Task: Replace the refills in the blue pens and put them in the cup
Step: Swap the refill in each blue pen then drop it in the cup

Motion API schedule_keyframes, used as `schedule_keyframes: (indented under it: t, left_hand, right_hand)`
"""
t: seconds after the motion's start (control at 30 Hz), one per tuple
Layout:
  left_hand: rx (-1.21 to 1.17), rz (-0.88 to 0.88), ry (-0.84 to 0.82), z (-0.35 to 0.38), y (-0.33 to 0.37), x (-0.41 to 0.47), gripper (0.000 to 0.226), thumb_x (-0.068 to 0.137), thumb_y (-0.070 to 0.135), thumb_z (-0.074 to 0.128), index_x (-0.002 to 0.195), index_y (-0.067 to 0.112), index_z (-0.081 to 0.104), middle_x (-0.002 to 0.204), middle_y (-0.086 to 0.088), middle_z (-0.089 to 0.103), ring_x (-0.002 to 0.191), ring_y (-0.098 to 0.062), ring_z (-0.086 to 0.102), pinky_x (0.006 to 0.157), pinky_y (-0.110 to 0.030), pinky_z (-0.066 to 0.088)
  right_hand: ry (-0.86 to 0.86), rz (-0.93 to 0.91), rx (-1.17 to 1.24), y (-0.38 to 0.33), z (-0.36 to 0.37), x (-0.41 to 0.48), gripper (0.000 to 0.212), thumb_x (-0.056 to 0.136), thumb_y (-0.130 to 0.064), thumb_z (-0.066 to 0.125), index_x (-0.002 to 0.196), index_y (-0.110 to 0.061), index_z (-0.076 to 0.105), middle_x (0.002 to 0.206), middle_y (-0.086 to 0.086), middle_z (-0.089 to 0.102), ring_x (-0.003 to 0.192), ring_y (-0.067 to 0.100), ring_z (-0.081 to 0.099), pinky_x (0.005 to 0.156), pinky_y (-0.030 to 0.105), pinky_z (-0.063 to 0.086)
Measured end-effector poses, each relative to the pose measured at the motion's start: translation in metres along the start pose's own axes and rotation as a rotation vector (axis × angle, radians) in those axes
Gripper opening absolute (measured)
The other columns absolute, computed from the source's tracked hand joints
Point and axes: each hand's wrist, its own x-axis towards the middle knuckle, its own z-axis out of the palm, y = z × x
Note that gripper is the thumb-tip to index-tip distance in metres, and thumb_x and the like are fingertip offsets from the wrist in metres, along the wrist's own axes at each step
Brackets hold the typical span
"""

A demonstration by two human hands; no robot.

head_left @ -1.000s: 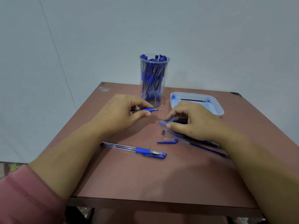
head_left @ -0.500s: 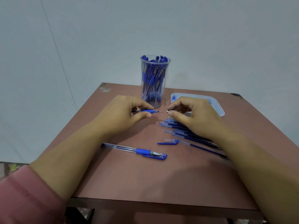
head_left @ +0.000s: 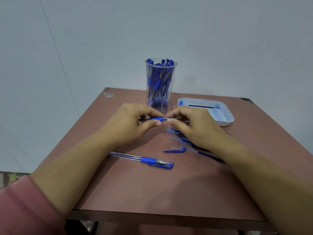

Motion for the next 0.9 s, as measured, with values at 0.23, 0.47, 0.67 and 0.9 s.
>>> schedule_keyframes:
  t: [0.23,0.47,0.67,0.9]
  left_hand:
    - [0.028,0.012,0.007,-0.0004,-0.0027,0.0011,0.019,0.084,0.032,0.074,0.103,0.029,0.075,0.090,0.017,0.072,0.078,-0.006,0.065,0.073,-0.032,0.053]
    - [0.030,0.022,0.007,-0.0002,-0.0019,0.0007,0.019,0.084,0.032,0.073,0.103,0.029,0.075,0.091,0.015,0.073,0.079,-0.008,0.066,0.073,-0.035,0.054]
    - [0.043,0.030,0.016,-0.0004,-0.0015,0.0003,0.019,0.083,0.029,0.076,0.102,0.028,0.075,0.089,0.017,0.072,0.077,-0.005,0.064,0.072,-0.031,0.053]
    - [0.034,0.029,0.016,-0.0012,-0.0013,0.0007,0.019,0.083,0.030,0.075,0.102,0.028,0.075,0.088,0.015,0.072,0.076,-0.006,0.064,0.072,-0.030,0.053]
  right_hand:
    - [-0.003,-0.050,0.001,0.0019,-0.0045,-0.0008,0.024,0.085,-0.026,0.073,0.106,-0.026,0.062,0.092,-0.011,0.064,0.087,0.008,0.062,0.079,0.021,0.051]
    - [-0.016,-0.067,-0.072,0.0044,-0.0016,0.0009,0.016,0.092,-0.034,0.061,0.101,-0.023,0.069,0.087,-0.011,0.067,0.084,0.008,0.062,0.076,0.030,0.050]
    - [-0.007,-0.135,-0.085,0.0038,-0.0024,0.0010,0.021,0.086,-0.023,0.071,0.106,-0.021,0.065,0.094,-0.010,0.064,0.087,0.010,0.061,0.078,0.026,0.051]
    - [-0.008,-0.117,-0.079,0.0044,-0.0038,0.0002,0.027,0.089,-0.032,0.066,0.115,-0.025,0.063,0.096,-0.015,0.063,0.089,0.006,0.061,0.079,0.019,0.049]
